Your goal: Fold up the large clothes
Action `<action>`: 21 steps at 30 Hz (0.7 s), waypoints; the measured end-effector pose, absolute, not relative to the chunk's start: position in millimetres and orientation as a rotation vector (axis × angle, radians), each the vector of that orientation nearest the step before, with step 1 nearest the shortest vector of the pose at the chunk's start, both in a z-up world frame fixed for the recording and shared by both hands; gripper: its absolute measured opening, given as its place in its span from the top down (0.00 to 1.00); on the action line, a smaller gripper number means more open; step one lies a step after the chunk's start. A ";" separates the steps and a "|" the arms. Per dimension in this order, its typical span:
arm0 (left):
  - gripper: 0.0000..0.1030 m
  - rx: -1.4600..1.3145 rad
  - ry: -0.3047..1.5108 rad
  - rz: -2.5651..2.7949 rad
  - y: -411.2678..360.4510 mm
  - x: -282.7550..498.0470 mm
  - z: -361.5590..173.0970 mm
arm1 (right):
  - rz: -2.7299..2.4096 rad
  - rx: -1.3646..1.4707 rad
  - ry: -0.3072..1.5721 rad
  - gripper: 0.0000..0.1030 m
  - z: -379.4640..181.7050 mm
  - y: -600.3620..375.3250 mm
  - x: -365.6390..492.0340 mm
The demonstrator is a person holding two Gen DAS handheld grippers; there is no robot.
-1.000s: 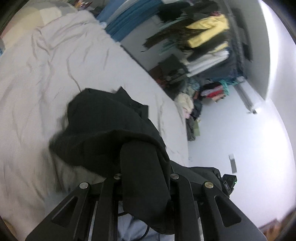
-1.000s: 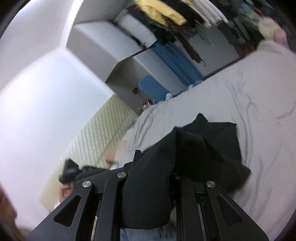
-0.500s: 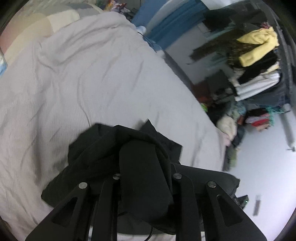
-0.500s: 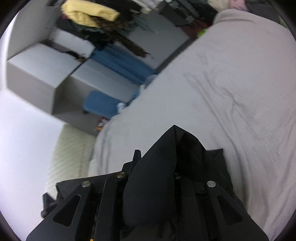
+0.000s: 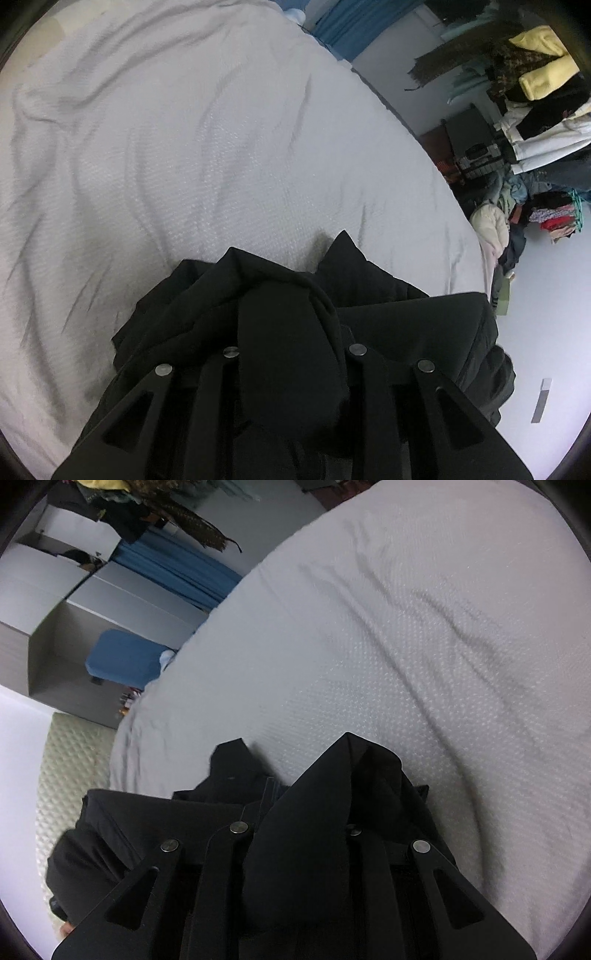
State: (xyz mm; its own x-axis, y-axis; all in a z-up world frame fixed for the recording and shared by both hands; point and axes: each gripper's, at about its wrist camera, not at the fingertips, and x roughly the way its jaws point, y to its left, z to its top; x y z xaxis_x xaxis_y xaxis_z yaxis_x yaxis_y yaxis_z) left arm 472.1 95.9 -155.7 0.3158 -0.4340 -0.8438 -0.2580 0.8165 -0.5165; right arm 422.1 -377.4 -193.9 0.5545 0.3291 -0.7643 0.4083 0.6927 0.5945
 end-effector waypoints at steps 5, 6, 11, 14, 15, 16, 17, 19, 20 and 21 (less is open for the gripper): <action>0.76 -0.642 1.283 -0.170 87.0 484.1 -176.5 | -0.055 0.843 1.039 0.86 -208.2 -378.9 421.7; 0.76 -0.649 1.283 -0.177 87.1 485.2 -178.8 | -0.051 0.856 1.037 0.86 -209.8 -380.7 419.5; 0.74 -0.621 1.293 -0.211 90.7 475.1 -166.6 | 0.051 0.900 1.044 0.76 -202.5 -382.5 415.5; 0.70 -0.606 1.278 -0.231 98.6 457.1 -145.4 | 0.125 0.936 1.042 0.62 -193.5 -389.6 399.1; 0.69 -0.602 1.274 -0.245 101.6 451.8 -138.7 | 0.135 0.928 1.041 0.54 -187.7 -390.4 393.1; 0.66 -0.585 1.271 -0.266 102.6 446.5 -130.8 | 0.117 0.854 1.039 0.50 -170.7 -388.1 384.2; 0.65 -0.562 1.271 -0.280 103.0 441.4 -123.0 | 0.117 0.854 1.039 0.43 -170.7 -388.1 384.2; 0.60 -0.532 1.262 -0.285 105.0 430.8 -108.6 | 0.110 0.806 1.040 0.29 -155.4 -385.2 376.5; 0.57 -0.515 1.254 -0.281 105.4 424.5 -99.7 | 0.106 0.773 1.024 0.26 -134.1 -381.8 365.8; 0.55 -0.501 1.245 -0.278 105.9 419.4 -92.4 | 0.106 0.773 1.024 0.26 -134.1 -381.8 365.8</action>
